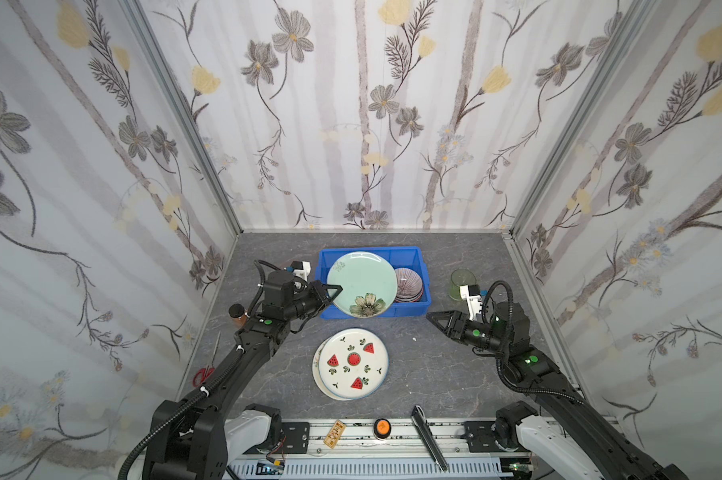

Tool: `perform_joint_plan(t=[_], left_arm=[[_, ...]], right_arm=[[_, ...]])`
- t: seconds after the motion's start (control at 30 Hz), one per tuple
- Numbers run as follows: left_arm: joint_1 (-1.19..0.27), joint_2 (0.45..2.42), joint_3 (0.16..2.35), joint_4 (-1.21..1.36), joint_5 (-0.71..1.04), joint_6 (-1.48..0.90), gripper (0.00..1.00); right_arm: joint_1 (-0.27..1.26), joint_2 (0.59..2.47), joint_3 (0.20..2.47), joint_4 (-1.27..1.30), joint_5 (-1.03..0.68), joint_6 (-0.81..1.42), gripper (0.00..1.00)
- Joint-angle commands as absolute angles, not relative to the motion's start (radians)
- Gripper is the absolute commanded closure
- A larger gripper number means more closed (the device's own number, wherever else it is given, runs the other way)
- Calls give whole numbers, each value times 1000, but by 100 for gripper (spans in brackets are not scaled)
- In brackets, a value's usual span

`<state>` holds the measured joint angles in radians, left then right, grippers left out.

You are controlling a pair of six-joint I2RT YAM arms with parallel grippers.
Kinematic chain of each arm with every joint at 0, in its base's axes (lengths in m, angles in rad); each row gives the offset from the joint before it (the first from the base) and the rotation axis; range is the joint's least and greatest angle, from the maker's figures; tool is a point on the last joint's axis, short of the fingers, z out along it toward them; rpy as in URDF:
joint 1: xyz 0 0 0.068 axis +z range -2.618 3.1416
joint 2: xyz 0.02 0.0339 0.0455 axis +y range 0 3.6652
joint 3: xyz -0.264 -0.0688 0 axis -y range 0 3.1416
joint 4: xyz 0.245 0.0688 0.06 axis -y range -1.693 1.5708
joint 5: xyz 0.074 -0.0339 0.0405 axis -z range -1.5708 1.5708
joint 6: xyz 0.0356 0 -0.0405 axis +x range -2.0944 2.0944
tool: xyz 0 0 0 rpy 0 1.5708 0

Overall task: Place the mixed dishes into the plastic bin
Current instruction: 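Carry the green plate into the bin with the left gripper while the right withdraws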

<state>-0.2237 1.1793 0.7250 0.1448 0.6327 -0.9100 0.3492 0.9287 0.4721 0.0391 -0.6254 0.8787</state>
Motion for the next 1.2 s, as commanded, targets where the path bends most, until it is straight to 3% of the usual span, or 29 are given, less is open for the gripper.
perform_joint_plan(t=[0.0,0.67,1.17], left_arm=[[-203,1239,784,213,607,-884,100],[-190,1546,968,193,483,-870,100],[-245,1671,1106,11,322,-783,100]], right_arm=[[327,922,469,25,-658,848,48],[206,974,479,5,-759,781,48],[187,982,472,-5,-778,769,48]])
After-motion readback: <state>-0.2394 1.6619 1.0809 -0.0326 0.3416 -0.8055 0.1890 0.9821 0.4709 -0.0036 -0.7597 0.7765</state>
